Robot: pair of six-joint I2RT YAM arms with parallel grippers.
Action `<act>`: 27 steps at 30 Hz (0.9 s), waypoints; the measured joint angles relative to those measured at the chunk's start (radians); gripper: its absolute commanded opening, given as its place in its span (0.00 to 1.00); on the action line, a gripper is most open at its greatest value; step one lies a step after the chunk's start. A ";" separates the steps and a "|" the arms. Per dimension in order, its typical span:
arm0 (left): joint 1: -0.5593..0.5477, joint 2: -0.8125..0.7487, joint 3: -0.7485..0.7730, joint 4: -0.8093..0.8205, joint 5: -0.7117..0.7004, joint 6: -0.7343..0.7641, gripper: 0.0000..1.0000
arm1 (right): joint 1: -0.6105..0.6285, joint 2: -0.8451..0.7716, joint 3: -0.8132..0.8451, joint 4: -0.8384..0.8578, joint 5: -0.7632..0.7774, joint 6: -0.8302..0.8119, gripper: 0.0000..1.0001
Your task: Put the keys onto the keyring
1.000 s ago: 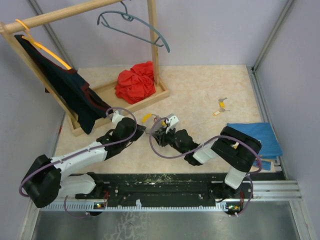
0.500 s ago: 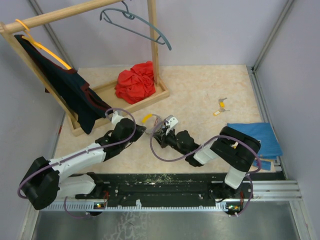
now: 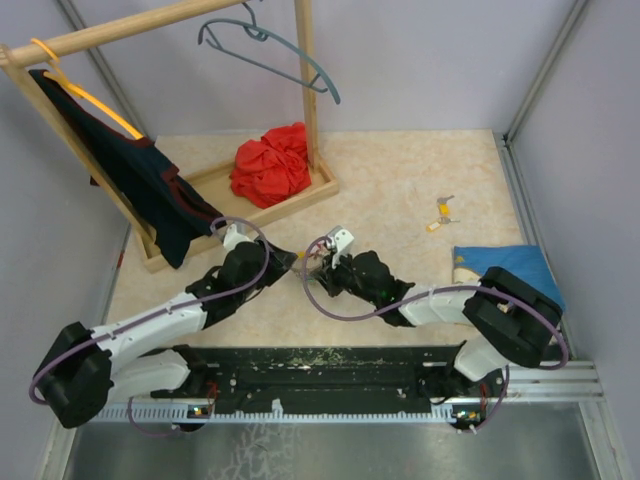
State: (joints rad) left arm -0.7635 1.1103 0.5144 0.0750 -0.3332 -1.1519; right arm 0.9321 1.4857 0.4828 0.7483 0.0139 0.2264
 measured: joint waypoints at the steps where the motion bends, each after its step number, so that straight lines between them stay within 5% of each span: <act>1: 0.000 -0.010 -0.011 0.005 0.002 0.009 0.60 | -0.003 -0.006 0.013 -0.043 -0.005 -0.009 0.00; 7: 0.000 -0.068 -0.077 0.035 0.010 0.109 0.84 | -0.029 -0.037 0.083 -0.262 -0.053 -0.060 0.00; 10: 0.000 -0.103 -0.129 0.085 0.031 0.242 0.88 | -0.046 -0.049 0.112 -0.348 -0.083 -0.097 0.00; 19: 0.000 -0.163 -0.275 0.354 0.195 0.639 0.81 | -0.104 -0.082 0.169 -0.556 -0.184 -0.274 0.00; 27: 0.084 0.005 -0.269 0.612 0.527 0.925 0.70 | -0.155 -0.097 0.211 -0.676 -0.286 -0.424 0.00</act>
State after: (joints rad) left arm -0.6796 1.1149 0.2451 0.6865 0.1936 -0.2272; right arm 0.7769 1.3888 0.6941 0.0727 -0.2726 -0.1978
